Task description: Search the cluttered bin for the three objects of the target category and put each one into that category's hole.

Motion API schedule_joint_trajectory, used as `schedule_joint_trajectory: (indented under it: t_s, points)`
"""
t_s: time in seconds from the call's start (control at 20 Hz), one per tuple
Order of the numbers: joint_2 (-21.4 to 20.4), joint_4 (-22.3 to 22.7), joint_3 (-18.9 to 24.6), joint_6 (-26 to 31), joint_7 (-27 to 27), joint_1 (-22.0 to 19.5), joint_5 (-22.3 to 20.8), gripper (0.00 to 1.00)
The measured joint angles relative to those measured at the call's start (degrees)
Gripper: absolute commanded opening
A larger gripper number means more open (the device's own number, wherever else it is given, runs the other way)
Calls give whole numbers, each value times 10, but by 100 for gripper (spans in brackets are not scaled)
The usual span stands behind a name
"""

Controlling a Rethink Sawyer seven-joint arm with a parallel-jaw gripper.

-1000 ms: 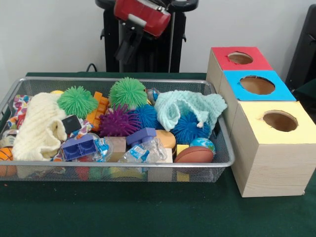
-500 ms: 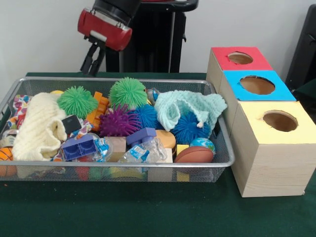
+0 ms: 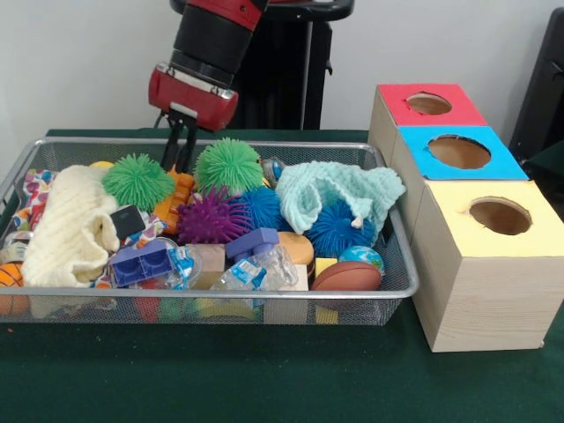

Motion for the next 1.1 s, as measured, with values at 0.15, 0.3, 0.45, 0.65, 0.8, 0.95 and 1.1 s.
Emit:
schedule_joint_trajectory:
  t_s: [0.15, 0.3, 0.45, 0.65, 0.8, 0.95, 1.1]
  points:
    - [14, 0, 9, -5, 0, 1, -1, 0]
    - [25, 0, 16, -21, 0, 1, -3, 0]
    - [33, 0, 20, -38, 0, 1, -8, 100]
    - [41, 0, 20, -58, 0, 1, -8, 100]
    - [47, 0, 20, -78, 0, 1, -8, 100]
    - [50, 0, 20, -91, 0, 0, -9, 100]
    - [52, 0, 21, -99, 0, -3, -10, 100]
